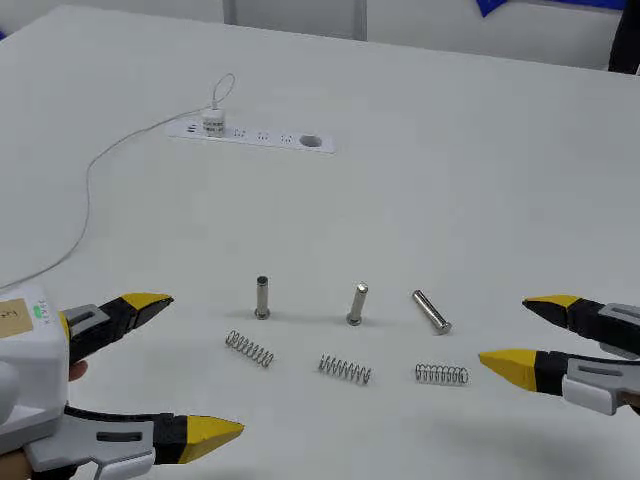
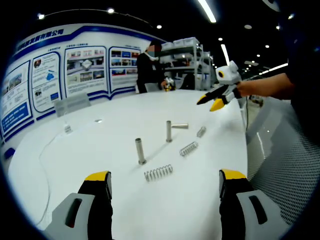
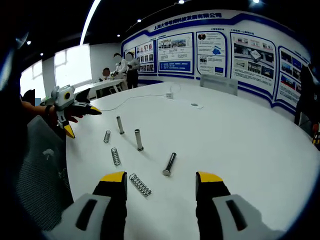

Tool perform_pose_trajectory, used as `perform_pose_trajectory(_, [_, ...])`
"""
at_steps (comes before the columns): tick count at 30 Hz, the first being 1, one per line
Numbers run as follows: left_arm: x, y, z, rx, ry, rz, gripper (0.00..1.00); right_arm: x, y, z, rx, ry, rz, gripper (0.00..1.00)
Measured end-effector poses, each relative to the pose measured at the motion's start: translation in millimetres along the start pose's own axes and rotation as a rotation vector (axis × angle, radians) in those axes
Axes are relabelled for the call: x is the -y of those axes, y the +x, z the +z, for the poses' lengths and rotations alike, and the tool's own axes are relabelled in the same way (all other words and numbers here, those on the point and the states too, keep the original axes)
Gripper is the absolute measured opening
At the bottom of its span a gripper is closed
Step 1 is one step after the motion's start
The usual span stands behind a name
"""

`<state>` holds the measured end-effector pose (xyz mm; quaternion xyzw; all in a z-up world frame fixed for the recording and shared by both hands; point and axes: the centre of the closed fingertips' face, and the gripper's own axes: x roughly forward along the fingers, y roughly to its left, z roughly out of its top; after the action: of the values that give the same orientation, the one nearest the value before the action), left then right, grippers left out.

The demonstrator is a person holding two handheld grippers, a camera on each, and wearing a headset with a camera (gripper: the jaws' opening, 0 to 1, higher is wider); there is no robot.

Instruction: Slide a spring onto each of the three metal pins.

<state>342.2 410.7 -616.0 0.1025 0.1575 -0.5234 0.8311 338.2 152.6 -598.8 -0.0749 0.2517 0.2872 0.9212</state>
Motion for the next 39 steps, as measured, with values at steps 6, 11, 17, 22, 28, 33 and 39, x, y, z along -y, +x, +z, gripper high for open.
perform_pose_trajectory(6, [-0.6, -0.4, -0.5, -0.001, 0.000, 0.000, 0.90, 9.4, 14.0, 10.4, -0.028, -0.003, -0.020, 0.47])
perform_pose_trajectory(11, [-1.7, -1.1, -0.3, -0.001, 0.000, 0.002, 0.90, 12.6, 27.8, 13.6, -0.062, -0.007, -0.032, 0.41])
perform_pose_trajectory(17, [-1.7, -2.1, -2.0, -0.006, -0.001, 0.003, 0.90, 19.6, 40.0, 16.2, -0.094, -0.002, -0.053, 0.39])
perform_pose_trajectory(22, [-0.7, -1.6, -2.6, -0.008, -0.002, 0.002, 0.89, 22.1, 51.6, 17.1, -0.129, -0.009, -0.059, 0.34])
perform_pose_trajectory(28, [-0.6, -1.2, -2.4, -0.008, 0.001, 0.002, 0.89, 24.8, 64.7, 15.9, -0.178, -0.019, -0.070, 0.31])
perform_pose_trajectory(33, [-0.7, -1.4, -4.0, -0.009, -0.002, 0.002, 0.89, 28.4, 75.5, 16.3, -0.209, -0.011, -0.078, 0.28])
perform_pose_trajectory(39, [-0.6, -0.5, -5.4, -0.009, -0.005, 0.001, 0.89, 24.9, 90.1, 9.9, -0.273, -0.023, -0.071, 0.23])
